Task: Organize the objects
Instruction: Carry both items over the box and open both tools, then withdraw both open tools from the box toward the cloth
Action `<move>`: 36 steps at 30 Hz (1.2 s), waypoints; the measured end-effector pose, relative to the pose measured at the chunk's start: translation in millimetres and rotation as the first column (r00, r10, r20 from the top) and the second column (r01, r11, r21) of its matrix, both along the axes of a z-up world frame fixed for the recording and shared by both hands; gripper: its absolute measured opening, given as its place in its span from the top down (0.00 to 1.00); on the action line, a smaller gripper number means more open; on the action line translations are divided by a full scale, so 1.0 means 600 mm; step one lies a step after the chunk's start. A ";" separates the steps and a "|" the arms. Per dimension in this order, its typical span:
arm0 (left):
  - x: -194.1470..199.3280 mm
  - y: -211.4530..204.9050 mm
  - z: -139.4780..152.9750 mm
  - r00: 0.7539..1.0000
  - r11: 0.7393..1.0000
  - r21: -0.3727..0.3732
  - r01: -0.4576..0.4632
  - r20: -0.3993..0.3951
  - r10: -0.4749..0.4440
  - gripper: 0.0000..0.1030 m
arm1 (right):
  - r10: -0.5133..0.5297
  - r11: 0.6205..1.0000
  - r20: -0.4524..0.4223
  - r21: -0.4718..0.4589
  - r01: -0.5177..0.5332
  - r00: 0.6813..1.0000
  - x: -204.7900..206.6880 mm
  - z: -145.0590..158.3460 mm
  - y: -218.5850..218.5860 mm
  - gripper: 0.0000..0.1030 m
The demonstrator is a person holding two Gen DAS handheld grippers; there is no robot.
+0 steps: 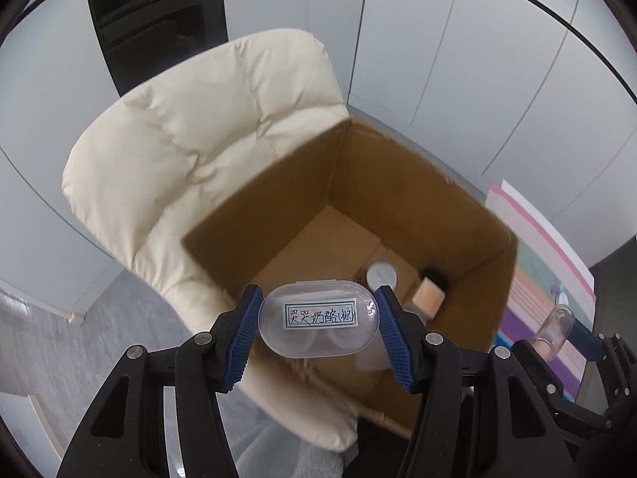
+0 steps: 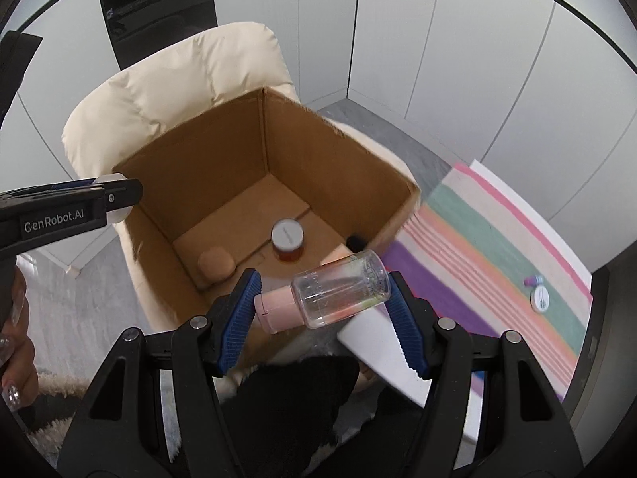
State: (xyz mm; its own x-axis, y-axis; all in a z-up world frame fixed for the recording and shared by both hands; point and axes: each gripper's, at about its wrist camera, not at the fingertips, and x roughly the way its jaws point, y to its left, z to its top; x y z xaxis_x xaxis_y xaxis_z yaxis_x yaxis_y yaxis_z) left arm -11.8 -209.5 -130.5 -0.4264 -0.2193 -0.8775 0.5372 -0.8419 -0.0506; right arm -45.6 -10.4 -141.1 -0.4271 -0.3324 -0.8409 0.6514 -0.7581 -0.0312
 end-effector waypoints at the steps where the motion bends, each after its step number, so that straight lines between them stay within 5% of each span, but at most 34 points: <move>1: -0.010 -0.005 0.003 1.000 1.000 -0.008 -0.004 -0.004 0.004 0.43 | 0.002 1.000 -0.004 -0.006 -0.002 1.000 -0.011 0.002 -0.008 0.36; 7: -0.051 -0.030 0.023 0.998 0.999 -0.023 -0.026 -0.054 0.025 0.42 | 0.007 0.999 -0.022 -0.033 -0.008 1.000 -0.059 0.008 -0.058 0.36; 9: -0.056 -0.040 0.024 0.997 0.999 -0.001 -0.039 -0.059 0.039 0.30 | 0.044 0.998 -0.012 -0.036 -0.044 0.999 -0.066 0.002 -0.074 0.35; 10: -0.058 -0.044 0.024 0.997 0.998 0.006 -0.055 -0.055 0.056 0.15 | 0.058 0.998 -0.008 -0.031 -0.059 0.998 -0.067 -0.001 -0.081 0.34; 11: -0.059 -0.046 0.024 0.996 0.998 0.012 -0.064 -0.055 0.064 0.03 | 0.065 0.998 -0.007 -0.023 -0.065 0.998 -0.066 -0.004 -0.083 0.22; 12: -0.059 -0.049 0.023 0.996 0.997 0.017 -0.069 -0.056 0.070 0.00 | 0.075 0.997 -0.008 -0.013 -0.075 0.997 -0.065 -0.009 -0.088 0.13; 13: -0.059 -0.050 0.022 0.996 0.997 0.017 -0.070 -0.055 0.071 0.00 | 0.080 0.997 -0.012 -0.013 -0.080 0.997 -0.063 -0.010 -0.089 0.03; 14: -0.060 -0.050 0.020 0.996 0.998 0.014 -0.069 -0.049 0.069 0.00 | 0.084 0.996 -0.020 -0.016 -0.084 0.996 -0.059 -0.011 -0.089 0.02; 28: -0.050 -0.047 0.016 0.998 0.998 0.013 -0.065 -0.022 0.065 0.00 | 0.069 0.997 -0.010 -0.020 -0.069 0.998 -0.054 -0.012 -0.076 0.02; 36: -0.097 0.027 0.014 0.998 0.998 -0.022 0.057 -0.001 -0.057 0.00 | -0.020 0.999 0.003 -0.041 0.020 1.000 -0.084 -0.016 -0.005 0.02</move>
